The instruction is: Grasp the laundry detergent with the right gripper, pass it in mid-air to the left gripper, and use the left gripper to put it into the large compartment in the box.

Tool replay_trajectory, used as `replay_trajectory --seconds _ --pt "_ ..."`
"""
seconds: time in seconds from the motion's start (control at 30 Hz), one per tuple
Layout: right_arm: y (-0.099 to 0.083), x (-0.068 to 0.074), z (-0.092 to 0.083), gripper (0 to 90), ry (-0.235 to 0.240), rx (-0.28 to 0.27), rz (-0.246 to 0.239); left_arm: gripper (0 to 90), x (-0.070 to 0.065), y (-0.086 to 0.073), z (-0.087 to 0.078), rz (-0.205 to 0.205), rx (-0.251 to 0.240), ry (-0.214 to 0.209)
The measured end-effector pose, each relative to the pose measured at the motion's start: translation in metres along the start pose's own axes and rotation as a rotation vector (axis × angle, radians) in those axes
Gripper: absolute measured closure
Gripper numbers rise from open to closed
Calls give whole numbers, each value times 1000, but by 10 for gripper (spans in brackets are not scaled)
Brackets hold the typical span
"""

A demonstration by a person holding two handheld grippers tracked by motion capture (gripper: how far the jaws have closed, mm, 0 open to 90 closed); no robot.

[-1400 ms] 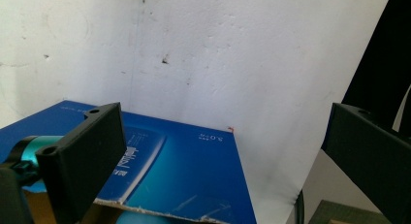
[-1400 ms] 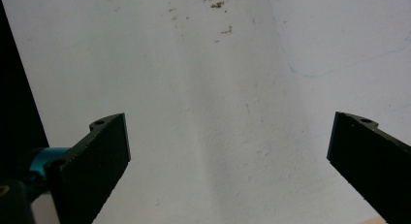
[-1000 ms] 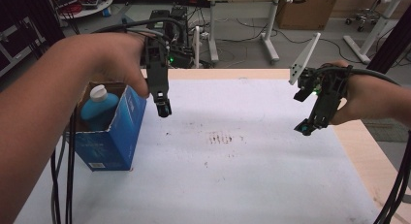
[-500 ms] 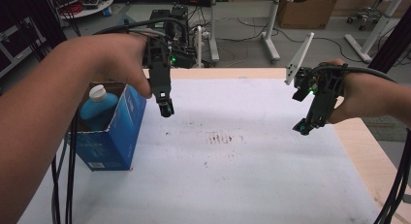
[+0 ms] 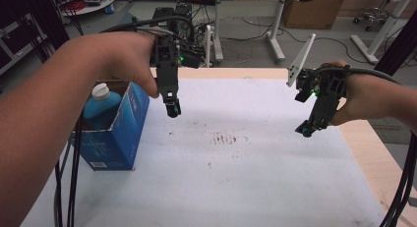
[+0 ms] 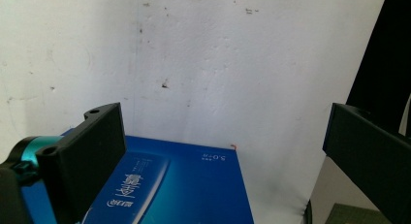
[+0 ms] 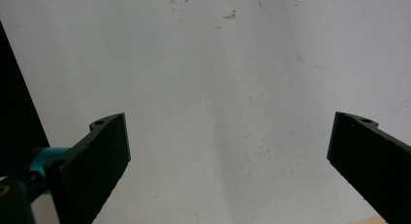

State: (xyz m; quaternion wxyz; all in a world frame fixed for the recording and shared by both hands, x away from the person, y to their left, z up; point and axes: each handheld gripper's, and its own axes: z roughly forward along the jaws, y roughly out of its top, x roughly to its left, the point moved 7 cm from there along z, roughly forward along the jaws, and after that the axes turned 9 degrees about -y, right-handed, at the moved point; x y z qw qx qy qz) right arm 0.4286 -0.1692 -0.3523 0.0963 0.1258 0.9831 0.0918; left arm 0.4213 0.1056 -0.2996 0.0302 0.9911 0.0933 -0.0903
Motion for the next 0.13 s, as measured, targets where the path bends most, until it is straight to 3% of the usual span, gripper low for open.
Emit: replay_trajectory --seconds 0.13 --pt "0 1 -1 6 1 3 4 17 0 1 0 3 -7 2"
